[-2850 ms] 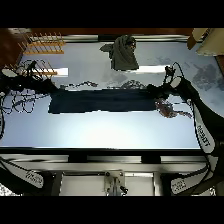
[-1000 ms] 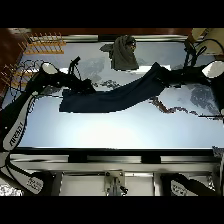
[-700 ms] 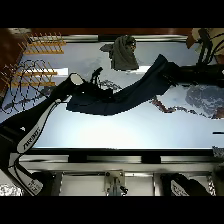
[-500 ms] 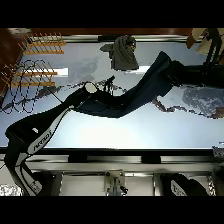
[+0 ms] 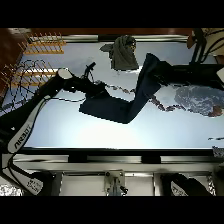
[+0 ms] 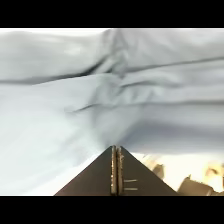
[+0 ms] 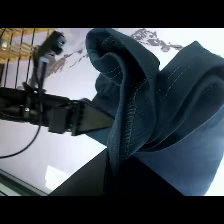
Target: Fold the shirts.
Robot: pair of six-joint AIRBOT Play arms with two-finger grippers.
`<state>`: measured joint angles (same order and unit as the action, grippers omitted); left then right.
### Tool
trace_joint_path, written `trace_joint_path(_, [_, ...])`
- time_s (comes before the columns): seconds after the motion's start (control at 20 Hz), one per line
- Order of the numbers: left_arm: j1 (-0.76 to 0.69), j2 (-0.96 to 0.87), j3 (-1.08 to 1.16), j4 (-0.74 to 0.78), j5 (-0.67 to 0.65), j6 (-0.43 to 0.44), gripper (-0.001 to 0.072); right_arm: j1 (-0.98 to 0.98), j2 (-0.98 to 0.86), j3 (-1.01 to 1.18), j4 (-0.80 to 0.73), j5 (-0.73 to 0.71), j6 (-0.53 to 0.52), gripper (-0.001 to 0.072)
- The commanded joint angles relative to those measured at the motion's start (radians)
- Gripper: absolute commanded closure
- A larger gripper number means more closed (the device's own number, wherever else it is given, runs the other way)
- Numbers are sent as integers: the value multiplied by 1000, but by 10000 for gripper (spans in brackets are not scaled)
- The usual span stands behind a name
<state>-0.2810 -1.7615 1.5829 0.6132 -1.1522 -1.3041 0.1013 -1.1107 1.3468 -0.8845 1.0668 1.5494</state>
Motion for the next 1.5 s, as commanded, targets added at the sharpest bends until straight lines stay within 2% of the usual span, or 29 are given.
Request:
trace_joint_path(0.0, [216,140,0,186,-169,16,677,150,-104,0,61,-192,-29,645])
trace_joint_path(0.15, [421,262,0,217,-169,-18,676,291,-247,0,212,-381,-114,645])
trace_joint_path(0.35, [608,383,0,217,-171,-17,676,431,-444,0,369,-545,-148,644])
trace_joint_path(0.55, [659,422,0,217,-254,-13,676,533,-597,1,570,-748,-199,644])
trace_joint_path(0.65, [652,422,-2,217,-267,-10,675,558,-638,1,627,-804,-201,629])
trace_joint_path(0.7, [644,421,-2,217,-263,-3,676,567,-649,1,643,-810,-201,477])
trace_joint_path(0.75, [635,419,-2,217,-262,3,676,568,-650,0,645,-805,-202,214])
trace_joint_path(0.8, [625,418,-3,217,-262,10,676,566,-647,0,640,-792,-204,172])
trace_joint_path(0.9, [607,418,-3,217,-262,10,676,544,-627,0,638,-737,-232,173])
trace_joint_path(1.0, [595,418,-3,217,-262,11,676,498,-591,0,557,-619,-234,173])
trace_joint_path(1.1, [592,418,-3,217,-262,14,676,431,-543,0,362,-444,-184,173])
trace_joint_path(1.25, [592,418,-3,217,-262,19,676,307,-476,0,-83,-121,46,173])
trace_joint_path(1.35, [592,418,-3,217,-262,20,676,225,-465,-6,-340,80,159,166])
trace_joint_path(1.45, [592,418,-3,217,-256,21,676,185,-477,-69,-356,53,179,39])
